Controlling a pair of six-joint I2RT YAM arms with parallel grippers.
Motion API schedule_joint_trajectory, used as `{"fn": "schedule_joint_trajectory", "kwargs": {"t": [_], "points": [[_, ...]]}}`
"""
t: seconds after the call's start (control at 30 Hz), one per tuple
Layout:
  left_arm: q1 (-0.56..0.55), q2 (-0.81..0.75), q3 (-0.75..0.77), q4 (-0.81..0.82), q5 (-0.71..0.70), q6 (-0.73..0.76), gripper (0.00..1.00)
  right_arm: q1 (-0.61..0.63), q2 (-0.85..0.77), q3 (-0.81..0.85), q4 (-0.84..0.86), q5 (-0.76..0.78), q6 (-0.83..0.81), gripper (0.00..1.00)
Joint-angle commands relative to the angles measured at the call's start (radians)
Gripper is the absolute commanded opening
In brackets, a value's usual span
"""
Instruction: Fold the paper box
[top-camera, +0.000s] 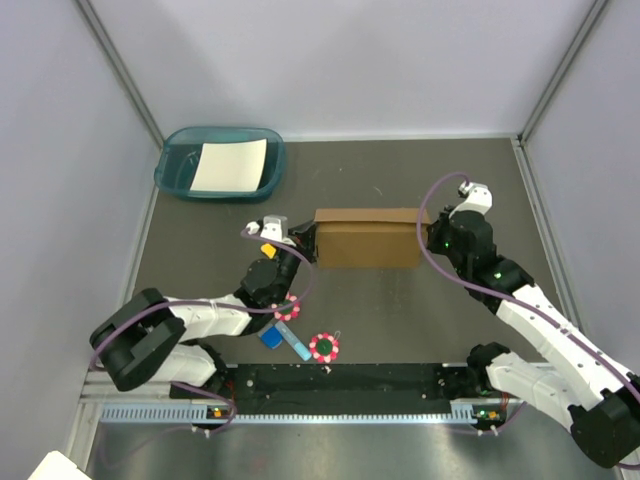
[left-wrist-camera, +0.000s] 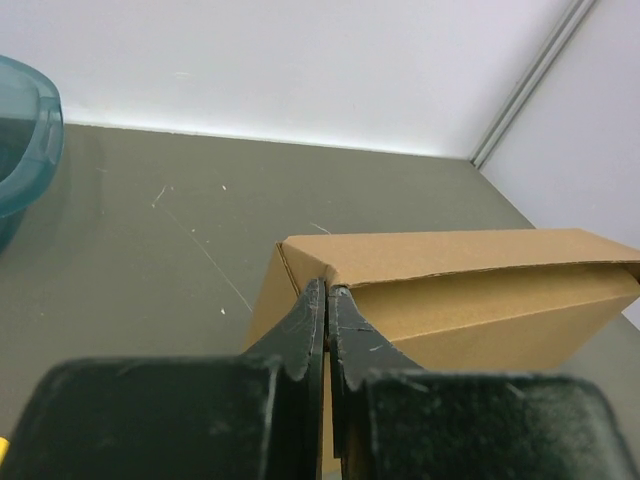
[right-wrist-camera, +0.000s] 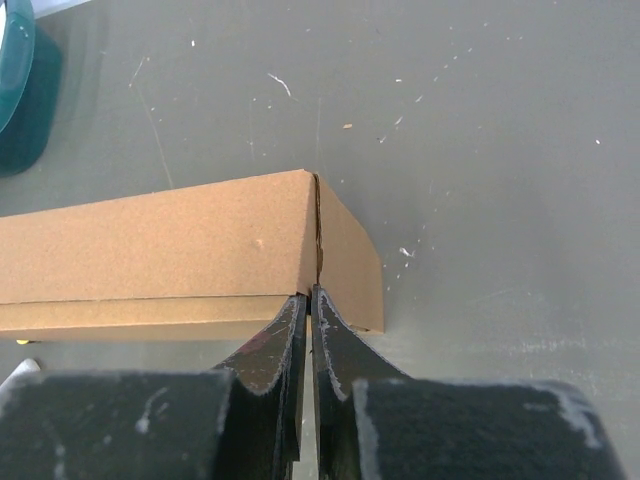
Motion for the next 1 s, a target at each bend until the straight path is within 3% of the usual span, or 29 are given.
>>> {"fn": "schedule_joint_trajectory", "kwargs": {"t": [0.0,0.27,0.53,0.63,0.9,0.97], "points": [[-0.043,0.122,-0.084,-0.372,0.049,-0.086,0.00,0.002,0.024,0.002,-0.149,0.012,-0.016,0.03],[-0.049,0.223,-0.112,-0.355,0.026,-0.124,0.00,0.002,0.008,0.001,-0.153,0.001,-0.021,0.12],[-0.049,0.196,-0.090,-0.416,-0.021,-0.124,0.00,0.000,-0.044,0.082,-0.214,-0.011,-0.047,0.42],[-0.051,0.179,-0.076,-0.423,-0.023,-0.118,0.00,0.002,-0.058,0.146,-0.251,-0.006,-0.050,0.48],[-0.049,0.148,-0.014,-0.542,-0.023,-0.121,0.01,0.002,-0.081,0.258,-0.187,-0.092,-0.035,0.49],[-0.049,0.133,0.003,-0.582,-0.023,-0.130,0.12,0.002,-0.081,0.234,-0.130,-0.129,-0.020,0.45]]}}
